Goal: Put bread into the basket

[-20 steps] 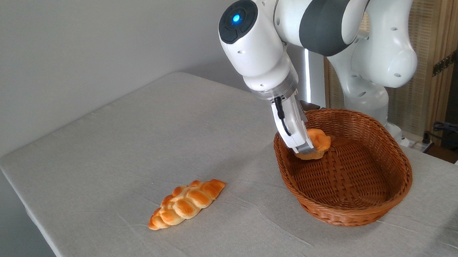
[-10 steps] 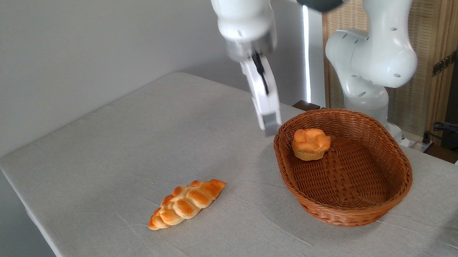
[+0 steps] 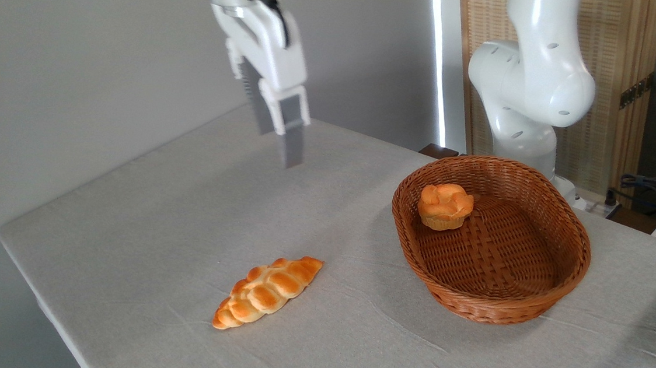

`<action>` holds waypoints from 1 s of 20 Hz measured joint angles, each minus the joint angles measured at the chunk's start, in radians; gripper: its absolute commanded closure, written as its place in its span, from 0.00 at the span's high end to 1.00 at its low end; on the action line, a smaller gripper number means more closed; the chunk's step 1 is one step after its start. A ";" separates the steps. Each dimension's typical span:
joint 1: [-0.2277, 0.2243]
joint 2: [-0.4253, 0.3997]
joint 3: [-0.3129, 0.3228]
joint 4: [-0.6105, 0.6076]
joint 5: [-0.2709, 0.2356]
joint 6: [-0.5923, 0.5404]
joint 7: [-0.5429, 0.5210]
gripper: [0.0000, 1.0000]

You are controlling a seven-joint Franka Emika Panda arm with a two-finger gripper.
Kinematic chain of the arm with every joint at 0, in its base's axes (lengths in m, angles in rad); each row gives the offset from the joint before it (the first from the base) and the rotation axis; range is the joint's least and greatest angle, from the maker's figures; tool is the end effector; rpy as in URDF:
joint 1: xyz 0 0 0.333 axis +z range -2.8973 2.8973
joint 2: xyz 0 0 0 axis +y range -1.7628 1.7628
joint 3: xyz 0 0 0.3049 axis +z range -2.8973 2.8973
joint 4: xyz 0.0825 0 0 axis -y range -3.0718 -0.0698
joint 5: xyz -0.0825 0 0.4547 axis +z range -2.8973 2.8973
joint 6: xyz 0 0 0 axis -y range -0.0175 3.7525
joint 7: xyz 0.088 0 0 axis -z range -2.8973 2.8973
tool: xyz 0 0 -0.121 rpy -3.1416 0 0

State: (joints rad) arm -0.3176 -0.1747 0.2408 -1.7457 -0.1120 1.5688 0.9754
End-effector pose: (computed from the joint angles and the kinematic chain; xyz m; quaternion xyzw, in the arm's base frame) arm 0.5700 -0.0481 0.6071 0.8613 -0.5022 0.0300 0.0707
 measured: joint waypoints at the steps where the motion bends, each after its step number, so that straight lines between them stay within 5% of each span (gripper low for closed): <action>1: 0.003 0.025 -0.010 0.033 0.000 0.001 -0.047 1.00; 5: 0.065 0.106 -0.129 0.118 0.033 0.001 -0.247 1.00; 9: 0.087 0.133 -0.183 0.129 0.078 0.001 -0.318 1.00; 15: 0.166 0.137 -0.183 0.158 0.078 0.001 -0.304 1.00; 20: 0.175 0.138 -0.203 0.165 0.077 -0.002 -0.273 1.00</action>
State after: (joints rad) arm -0.1426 -0.0365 0.0379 -1.5812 -0.0346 1.5667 0.7029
